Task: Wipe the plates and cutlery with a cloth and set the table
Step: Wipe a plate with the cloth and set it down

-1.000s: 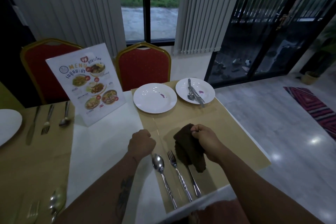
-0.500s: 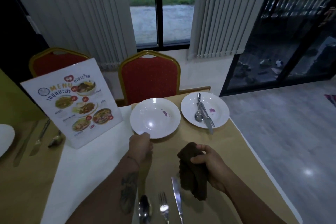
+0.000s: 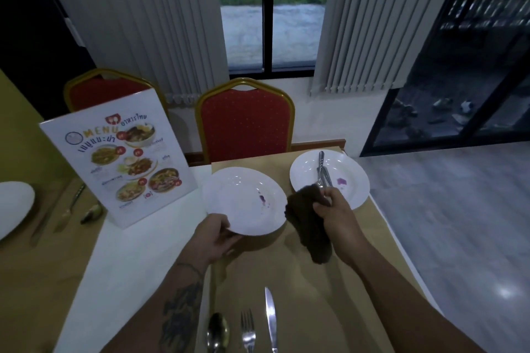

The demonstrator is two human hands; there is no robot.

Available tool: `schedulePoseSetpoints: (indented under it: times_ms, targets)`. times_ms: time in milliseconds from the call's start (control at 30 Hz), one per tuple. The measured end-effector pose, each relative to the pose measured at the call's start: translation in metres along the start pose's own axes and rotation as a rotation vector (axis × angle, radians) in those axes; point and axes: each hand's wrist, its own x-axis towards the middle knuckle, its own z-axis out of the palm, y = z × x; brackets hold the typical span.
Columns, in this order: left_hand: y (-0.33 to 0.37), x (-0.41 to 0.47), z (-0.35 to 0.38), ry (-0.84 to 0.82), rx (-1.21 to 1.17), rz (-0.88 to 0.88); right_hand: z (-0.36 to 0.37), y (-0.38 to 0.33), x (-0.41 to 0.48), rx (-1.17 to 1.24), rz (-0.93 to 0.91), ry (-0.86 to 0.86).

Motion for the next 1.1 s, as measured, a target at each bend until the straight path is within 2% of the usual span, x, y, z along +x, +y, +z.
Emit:
schedulePoseSetpoints:
  times_ms: [100,200,300,433,500,567,633,767,867,933,1000,1100]
  targets:
    - [0.002,-0.015,-0.016,-0.067,0.029,0.003,0.036,-0.025,-0.003,-0.158,-0.219,0.075]
    - [0.008,-0.028,-0.039,-0.195,-0.035,0.011,0.076,-0.027,-0.024,-0.374,-0.380,-0.074]
    - [0.018,-0.047,-0.052,-0.339,-0.005,0.104,0.102,-0.008,-0.049,-0.727,-0.430,-0.278]
    - [0.032,-0.079,-0.070,-0.431,0.093,0.141,0.114,0.005,-0.063,-0.926,-0.334,-0.192]
    - [0.036,-0.096,-0.074,-0.500,0.201,0.139,0.117,0.001,-0.062,-0.916,-0.266,-0.113]
    - [0.039,-0.113,-0.077,-0.558,0.324,0.133,0.122,-0.011,-0.068,-0.786,-0.280,-0.066]
    - [0.044,-0.125,-0.078,-0.584,0.387,0.127,0.127,-0.025,-0.080,-0.624,-0.356,-0.062]
    - [0.066,-0.139,-0.088,-0.616,0.366,0.166,0.137,-0.040,-0.124,-0.410,-0.552,-0.095]
    - [0.076,-0.142,-0.098,-0.577,0.297,0.226,0.133,-0.032,-0.150,-0.534,-0.618,-0.130]
    - [0.070,-0.143,-0.105,-0.544,0.284,0.245,0.124,-0.028,-0.152,-0.677,-0.608,-0.066]
    - [0.058,-0.145,-0.108,-0.559,0.303,0.226,0.118,-0.029,-0.143,-0.780,-0.550,0.037]
    - [0.043,-0.156,-0.098,-0.623,0.365,0.184,0.125,-0.040,-0.125,-0.808,-0.431,0.128]
